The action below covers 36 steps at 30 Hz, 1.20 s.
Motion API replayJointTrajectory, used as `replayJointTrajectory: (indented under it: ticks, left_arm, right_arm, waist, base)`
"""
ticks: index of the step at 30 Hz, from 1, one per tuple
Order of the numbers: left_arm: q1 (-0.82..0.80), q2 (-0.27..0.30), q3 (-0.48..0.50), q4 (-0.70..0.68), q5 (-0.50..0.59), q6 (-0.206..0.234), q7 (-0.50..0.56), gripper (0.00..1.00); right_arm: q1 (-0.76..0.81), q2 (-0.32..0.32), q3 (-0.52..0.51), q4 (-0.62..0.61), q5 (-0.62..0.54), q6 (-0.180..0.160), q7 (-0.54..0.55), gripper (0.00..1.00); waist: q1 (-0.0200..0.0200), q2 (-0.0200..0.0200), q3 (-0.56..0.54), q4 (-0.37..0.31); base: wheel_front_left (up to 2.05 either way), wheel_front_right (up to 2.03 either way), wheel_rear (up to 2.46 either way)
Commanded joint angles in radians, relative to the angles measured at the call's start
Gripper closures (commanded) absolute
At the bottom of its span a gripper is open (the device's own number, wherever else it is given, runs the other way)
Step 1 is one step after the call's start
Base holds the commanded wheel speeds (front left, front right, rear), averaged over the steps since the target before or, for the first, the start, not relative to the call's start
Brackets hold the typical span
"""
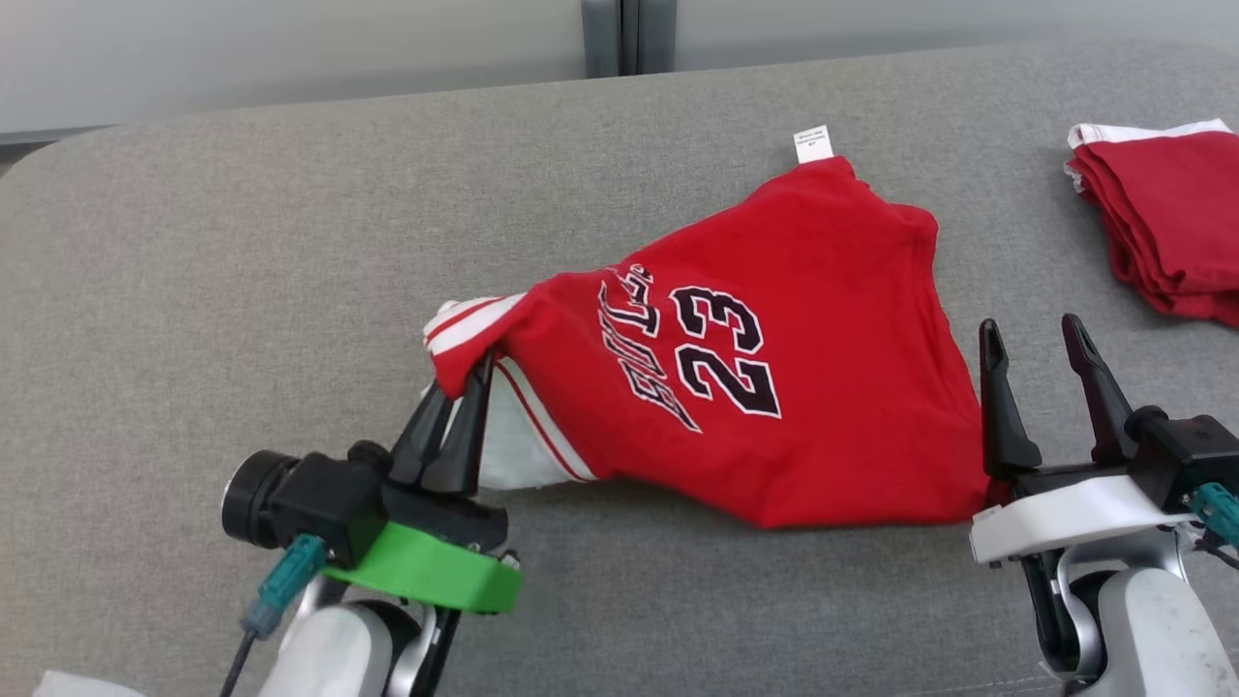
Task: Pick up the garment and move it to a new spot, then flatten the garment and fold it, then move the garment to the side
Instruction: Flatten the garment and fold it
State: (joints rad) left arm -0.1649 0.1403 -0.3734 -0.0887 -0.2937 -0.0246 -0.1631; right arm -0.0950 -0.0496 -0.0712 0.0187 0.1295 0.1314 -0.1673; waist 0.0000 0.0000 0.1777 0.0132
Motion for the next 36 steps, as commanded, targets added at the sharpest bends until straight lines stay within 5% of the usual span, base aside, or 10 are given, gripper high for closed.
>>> replayJointTrajectory:
  ticks: [1, 14, 25, 26, 27, 28, 36]
  left_arm:
    - [-0.034, 0.014, 0.016, 0.029, 0.004, 0.006, 0.003, 1.00]
    - [-0.404, 0.039, 0.139, 0.522, -0.041, 0.012, -0.030, 1.00]
    - [-0.598, 0.047, 0.193, 0.795, -0.042, 0.033, -0.095, 1.00]
    - [-0.604, 0.045, 0.196, 0.807, -0.040, 0.031, -0.096, 0.64]
    - [-0.607, 0.043, 0.197, 0.817, -0.040, 0.027, -0.099, 0.11]
    - [-0.606, 0.039, 0.201, 0.823, -0.040, 0.027, -0.101, 0.00]
    - [-0.496, 0.018, 0.254, 0.694, -0.027, -0.006, -0.102, 0.00]
  right_arm:
    - [-0.021, -0.002, 0.000, -0.003, 0.005, -0.001, -0.002, 0.00]
    - [-0.082, -0.001, 0.000, -0.013, 0.007, -0.001, -0.029, 0.00]
    - [-0.101, -0.001, 0.002, 0.014, 0.020, -0.001, -0.056, 0.00]
    - [-0.101, -0.001, 0.000, 0.018, 0.020, -0.001, -0.058, 0.00]
    - [-0.101, -0.001, 0.001, 0.021, 0.019, -0.001, -0.059, 0.00]
    - [-0.101, -0.001, 0.001, 0.024, 0.019, -0.001, -0.060, 0.00]
    - [-0.075, -0.002, -0.029, 0.052, -0.011, -0.002, -0.045, 0.00]
  waist:
    - [0.0000, 0.0000, 0.046, -0.043]
    - [0.0000, 0.0000, 0.228, -0.198]
    - [0.0000, 0.0000, 0.262, -0.238]
    - [0.0000, 0.0000, 0.259, -0.234]
    - [0.0000, 0.0000, 0.256, -0.231]
    - [0.0000, 0.0000, 0.250, -0.225]
    - [0.0000, 0.0000, 0.168, -0.164]
  base:
    - [0.00, 0.00, 0.00]
    - [0.00, 0.00, 0.00]
    - [0.00, 0.00, 0.00]
    - [0.00, 0.00, 0.00]
    - [0.00, 0.00, 0.00]
    - [0.00, 0.00, 0.00]
    - [0.00, 0.00, 0.00]
